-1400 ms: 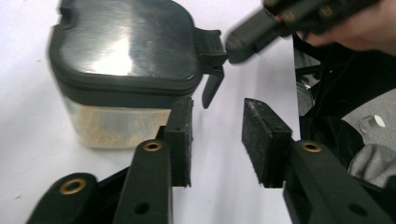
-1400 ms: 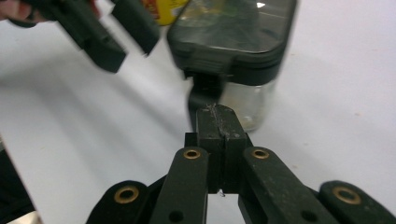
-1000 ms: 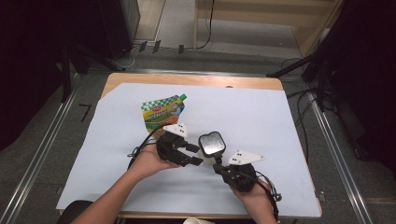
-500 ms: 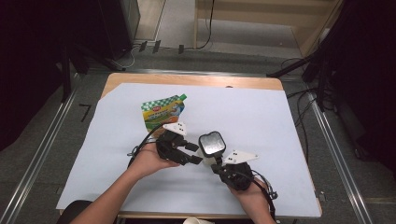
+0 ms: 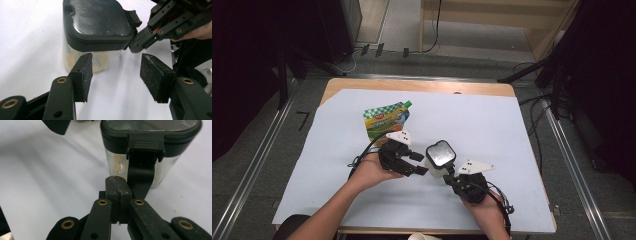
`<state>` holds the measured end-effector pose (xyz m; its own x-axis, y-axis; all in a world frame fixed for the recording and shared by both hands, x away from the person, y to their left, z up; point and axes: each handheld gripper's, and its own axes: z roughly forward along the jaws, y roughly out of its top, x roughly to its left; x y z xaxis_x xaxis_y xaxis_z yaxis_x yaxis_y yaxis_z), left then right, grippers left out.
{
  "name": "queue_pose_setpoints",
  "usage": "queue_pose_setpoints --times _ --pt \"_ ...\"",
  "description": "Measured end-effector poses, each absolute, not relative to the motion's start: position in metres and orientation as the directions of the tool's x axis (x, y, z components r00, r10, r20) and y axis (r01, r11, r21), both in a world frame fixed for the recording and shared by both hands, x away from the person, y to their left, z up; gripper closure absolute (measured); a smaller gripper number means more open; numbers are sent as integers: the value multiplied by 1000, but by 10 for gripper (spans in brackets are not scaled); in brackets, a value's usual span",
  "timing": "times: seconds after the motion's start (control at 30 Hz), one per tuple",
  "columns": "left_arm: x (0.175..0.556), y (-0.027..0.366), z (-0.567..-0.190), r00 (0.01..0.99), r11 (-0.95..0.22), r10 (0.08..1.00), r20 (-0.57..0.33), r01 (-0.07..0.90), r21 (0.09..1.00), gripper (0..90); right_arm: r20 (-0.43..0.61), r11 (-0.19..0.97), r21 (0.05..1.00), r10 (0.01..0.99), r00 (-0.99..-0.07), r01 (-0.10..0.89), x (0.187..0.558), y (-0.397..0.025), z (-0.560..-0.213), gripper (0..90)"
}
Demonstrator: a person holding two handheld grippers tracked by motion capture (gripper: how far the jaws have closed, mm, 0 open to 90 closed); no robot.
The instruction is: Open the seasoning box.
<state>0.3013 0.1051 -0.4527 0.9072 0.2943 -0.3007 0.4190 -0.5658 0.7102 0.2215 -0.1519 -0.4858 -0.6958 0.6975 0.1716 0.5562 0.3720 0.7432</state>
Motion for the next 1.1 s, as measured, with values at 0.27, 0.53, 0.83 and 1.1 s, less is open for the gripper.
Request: queue_pose_setpoints --times 0.27,0.53,0.83,1.1 --pt "301 102 -454 914 -568 298 -275 402 718 417 187 333 742 732 -655 582 231 -174 -485 900" --pt "303 96 -457 919 -567 289 -268 390 725 389 178 322 738 755 -631 593 240 -190 -484 900" --pt "307 88 -458 917 -543 293 -271 393 742 353 181 301 737 775 -606 606 251 -202 -483 900" --pt "312 77 -462 915 -560 301 -268 397 728 278 177 268 747 802 -570 609 262 -212 -481 900"
